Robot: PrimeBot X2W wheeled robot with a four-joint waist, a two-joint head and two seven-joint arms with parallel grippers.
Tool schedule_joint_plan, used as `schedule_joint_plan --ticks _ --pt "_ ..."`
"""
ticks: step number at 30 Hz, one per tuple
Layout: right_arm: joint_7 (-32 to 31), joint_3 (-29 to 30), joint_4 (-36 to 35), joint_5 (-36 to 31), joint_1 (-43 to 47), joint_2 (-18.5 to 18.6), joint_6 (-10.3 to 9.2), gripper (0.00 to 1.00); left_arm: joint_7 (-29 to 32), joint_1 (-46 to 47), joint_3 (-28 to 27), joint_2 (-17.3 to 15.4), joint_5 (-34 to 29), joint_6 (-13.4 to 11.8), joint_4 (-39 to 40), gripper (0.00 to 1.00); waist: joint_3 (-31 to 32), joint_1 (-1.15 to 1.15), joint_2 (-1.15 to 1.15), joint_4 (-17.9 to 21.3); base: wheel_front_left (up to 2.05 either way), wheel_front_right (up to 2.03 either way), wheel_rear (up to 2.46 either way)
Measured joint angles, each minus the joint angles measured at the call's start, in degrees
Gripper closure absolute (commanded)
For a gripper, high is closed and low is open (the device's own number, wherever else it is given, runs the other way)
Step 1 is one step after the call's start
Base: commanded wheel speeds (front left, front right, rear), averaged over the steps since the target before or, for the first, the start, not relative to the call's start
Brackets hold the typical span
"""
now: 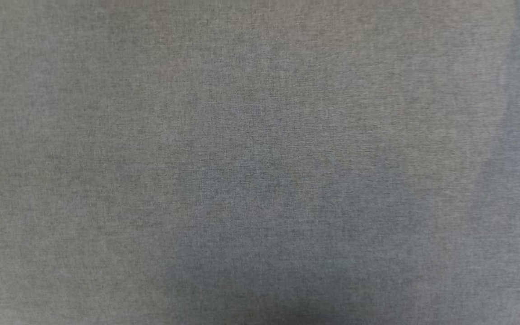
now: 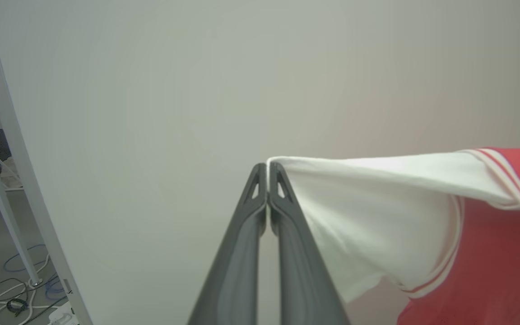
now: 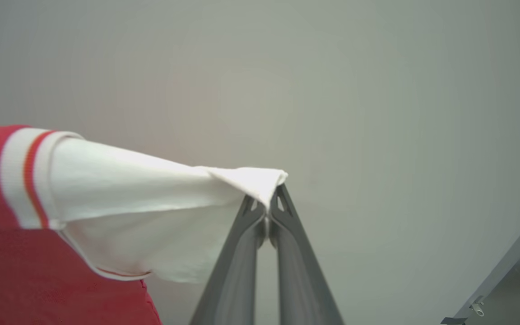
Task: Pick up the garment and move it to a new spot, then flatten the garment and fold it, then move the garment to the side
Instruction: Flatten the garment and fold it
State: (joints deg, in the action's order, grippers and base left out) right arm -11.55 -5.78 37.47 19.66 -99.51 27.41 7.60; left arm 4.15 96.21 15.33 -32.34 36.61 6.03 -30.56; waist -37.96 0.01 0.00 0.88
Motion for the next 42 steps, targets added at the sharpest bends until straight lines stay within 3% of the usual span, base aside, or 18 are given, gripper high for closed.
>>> schedule_joint_plan --ticks 8,19,29,42 --pt "4.22 -3.25 5.49 2.85 4.91 -0.42 -0.01 1.0 -6.32 -5.98 3.28 2.33 2.02 1.13 -4.98 1.0 -1.27 0.0 0.0 -1.98 0.0 0.0 0.0" --pt "6.09 -8.42 5.95 10.99 27.19 0.25 -0.01 1.0 -12.24 -30.03 7.59 3.61 9.07 1.3 -3.3 1.0 5.45 -0.01 0.0 -2.17 0.0 0.0 0.0" --pt "-0.71 -11.06 1.34 18.3 50.94 2.63 -0.01 1.0 -10.93 -53.1 10.18 1.47 12.65 1.05 1.68 1.0 15.35 -0.02 0.0 -1.86 0.0 0.0 0.0" --pt "-9.77 -6.11 -4.2 22.41 69.32 3.76 0.0 1.0 -8.2 -72.15 12.19 -2.37 14.41 -3.24 12.5 1.0 26.75 -0.02 0.0 -0.97 0.0 0.0 0.0"
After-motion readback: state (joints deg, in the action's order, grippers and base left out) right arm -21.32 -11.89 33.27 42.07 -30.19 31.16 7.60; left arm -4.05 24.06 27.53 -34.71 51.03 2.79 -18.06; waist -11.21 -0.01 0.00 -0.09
